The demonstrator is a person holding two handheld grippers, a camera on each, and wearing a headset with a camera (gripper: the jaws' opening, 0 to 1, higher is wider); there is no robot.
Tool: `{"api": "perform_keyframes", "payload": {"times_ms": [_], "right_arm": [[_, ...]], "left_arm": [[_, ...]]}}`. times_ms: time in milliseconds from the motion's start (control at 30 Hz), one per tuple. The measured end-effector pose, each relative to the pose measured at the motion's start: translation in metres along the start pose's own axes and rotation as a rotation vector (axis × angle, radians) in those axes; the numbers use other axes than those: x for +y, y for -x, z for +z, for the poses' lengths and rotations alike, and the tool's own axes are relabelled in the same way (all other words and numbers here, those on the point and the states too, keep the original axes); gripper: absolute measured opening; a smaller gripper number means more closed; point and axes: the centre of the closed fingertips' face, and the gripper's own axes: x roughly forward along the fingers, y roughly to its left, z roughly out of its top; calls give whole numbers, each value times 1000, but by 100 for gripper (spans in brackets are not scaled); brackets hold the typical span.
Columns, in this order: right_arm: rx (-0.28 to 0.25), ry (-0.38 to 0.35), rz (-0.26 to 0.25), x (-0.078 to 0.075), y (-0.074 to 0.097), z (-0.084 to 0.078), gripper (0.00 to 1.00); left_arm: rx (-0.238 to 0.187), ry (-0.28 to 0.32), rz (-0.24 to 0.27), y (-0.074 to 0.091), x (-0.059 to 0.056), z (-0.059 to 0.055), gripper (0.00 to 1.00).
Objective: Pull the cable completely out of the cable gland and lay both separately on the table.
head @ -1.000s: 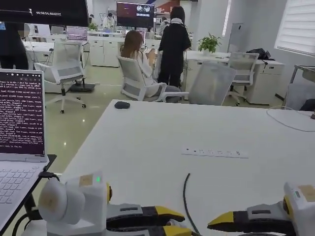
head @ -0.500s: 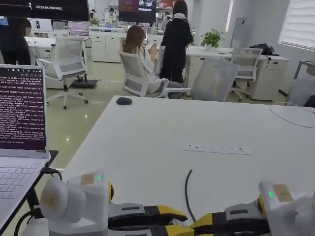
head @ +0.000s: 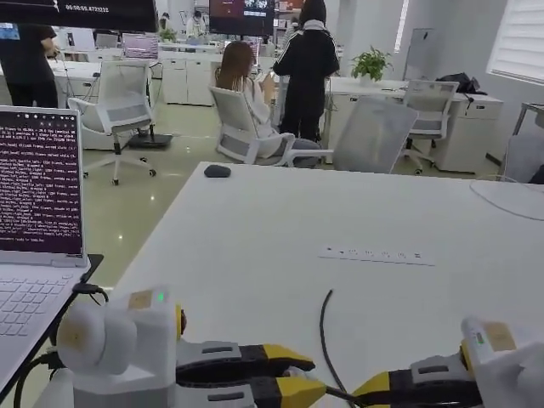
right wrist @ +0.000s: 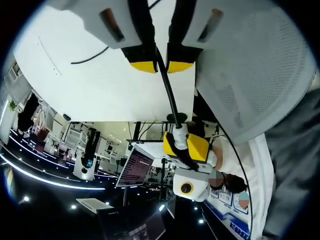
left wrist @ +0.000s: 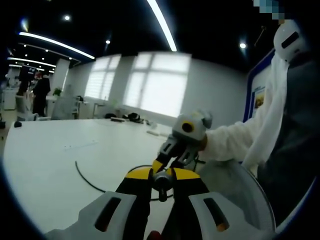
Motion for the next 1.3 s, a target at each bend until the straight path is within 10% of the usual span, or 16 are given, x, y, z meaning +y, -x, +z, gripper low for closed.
{"api": "perform_keyframes", "payload": {"times_ms": [500,1300], "right_arm": [[9,-33,-5,-2,8,-15,5],[242,-111,-56,-37,-24,-108,6]], "left_arm": [[-3,5,16,-2,-1,-2,17],[-9,39,80,15,4,-13,17]]}}
